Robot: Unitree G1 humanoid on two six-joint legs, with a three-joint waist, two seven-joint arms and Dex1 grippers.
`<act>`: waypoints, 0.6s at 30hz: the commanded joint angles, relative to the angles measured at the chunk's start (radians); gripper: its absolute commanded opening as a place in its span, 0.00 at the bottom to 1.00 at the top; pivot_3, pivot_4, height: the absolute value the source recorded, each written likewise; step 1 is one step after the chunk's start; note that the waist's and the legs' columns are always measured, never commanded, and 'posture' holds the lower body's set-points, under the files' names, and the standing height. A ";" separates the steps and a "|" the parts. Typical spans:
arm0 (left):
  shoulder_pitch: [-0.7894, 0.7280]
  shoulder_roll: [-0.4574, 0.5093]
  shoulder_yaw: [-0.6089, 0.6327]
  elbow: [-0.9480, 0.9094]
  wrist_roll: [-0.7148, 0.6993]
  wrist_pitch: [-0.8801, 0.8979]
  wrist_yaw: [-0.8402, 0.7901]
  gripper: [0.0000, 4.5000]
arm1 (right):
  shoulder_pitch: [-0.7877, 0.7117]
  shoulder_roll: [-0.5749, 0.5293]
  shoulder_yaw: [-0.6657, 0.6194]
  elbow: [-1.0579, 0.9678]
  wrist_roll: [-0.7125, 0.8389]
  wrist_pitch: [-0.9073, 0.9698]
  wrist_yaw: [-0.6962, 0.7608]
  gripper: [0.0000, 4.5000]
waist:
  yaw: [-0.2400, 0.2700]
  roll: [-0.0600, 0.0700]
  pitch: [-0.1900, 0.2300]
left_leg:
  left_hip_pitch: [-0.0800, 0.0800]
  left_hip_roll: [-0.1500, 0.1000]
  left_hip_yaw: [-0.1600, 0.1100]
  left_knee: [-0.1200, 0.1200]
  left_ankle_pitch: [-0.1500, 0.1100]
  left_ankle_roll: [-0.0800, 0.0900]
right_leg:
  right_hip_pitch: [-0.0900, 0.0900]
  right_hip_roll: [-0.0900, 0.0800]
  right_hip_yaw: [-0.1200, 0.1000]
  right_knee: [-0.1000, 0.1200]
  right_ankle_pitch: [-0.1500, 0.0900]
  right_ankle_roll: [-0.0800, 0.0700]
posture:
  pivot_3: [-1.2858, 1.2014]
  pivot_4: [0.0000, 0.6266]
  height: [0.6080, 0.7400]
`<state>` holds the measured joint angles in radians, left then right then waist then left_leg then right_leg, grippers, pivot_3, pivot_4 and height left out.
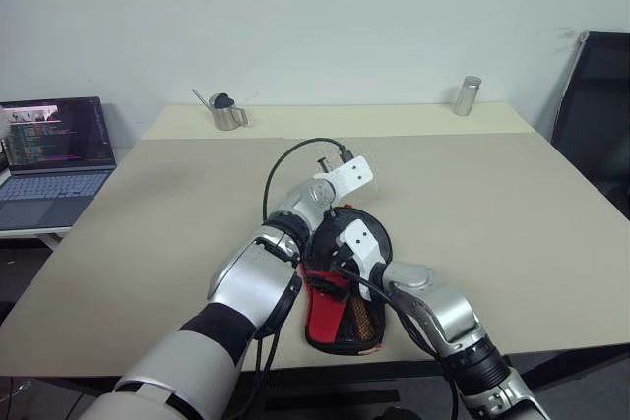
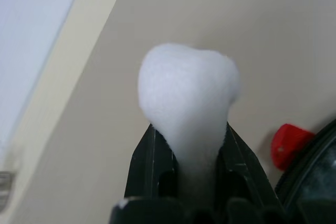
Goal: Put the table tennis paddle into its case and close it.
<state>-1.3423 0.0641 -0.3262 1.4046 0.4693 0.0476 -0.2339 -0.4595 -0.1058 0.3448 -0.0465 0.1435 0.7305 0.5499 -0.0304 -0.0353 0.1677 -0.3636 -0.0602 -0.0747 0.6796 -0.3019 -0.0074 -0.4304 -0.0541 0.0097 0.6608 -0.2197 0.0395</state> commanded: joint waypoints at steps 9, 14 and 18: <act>-0.081 -0.049 -0.130 -0.012 0.178 -0.057 0.184 0.08 | 0.067 0.025 0.025 -0.029 0.022 0.122 -0.014 1.00 | 0.002 0.000 0.000 | -0.001 0.000 -0.001 0.000 0.000 0.000 | 0.000 0.000 -0.001 -0.001 0.000 0.001 | 0.52 0.24 1.00; -0.097 -0.048 -0.184 -0.008 0.246 -0.057 0.253 0.08 | 0.076 0.033 0.019 -0.041 0.023 0.133 -0.023 1.00 | 0.002 0.000 0.000 | -0.001 0.000 -0.001 0.000 0.000 0.000 | 0.000 0.000 -0.001 -0.001 -0.001 0.001 | 0.52 0.24 1.00; -0.111 -0.071 -0.209 -0.009 0.273 -0.089 0.303 0.08 | 0.071 0.040 0.022 -0.040 0.023 0.135 -0.026 1.00 | 0.003 0.000 0.000 | -0.001 -0.001 -0.001 0.000 0.000 0.000 | 0.000 0.000 -0.002 -0.001 -0.001 0.001 | 0.52 0.24 1.00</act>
<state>-1.3740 0.0100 -0.5230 1.4394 0.7226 -0.0015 0.0160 -0.4146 -0.0664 0.3415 -0.1328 0.1491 0.8126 0.5217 -0.0274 -0.0357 0.1681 -0.3649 -0.0611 -0.0760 0.6794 -0.3019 -0.0075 -0.4302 -0.0541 0.0079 0.6592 -0.2205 0.0408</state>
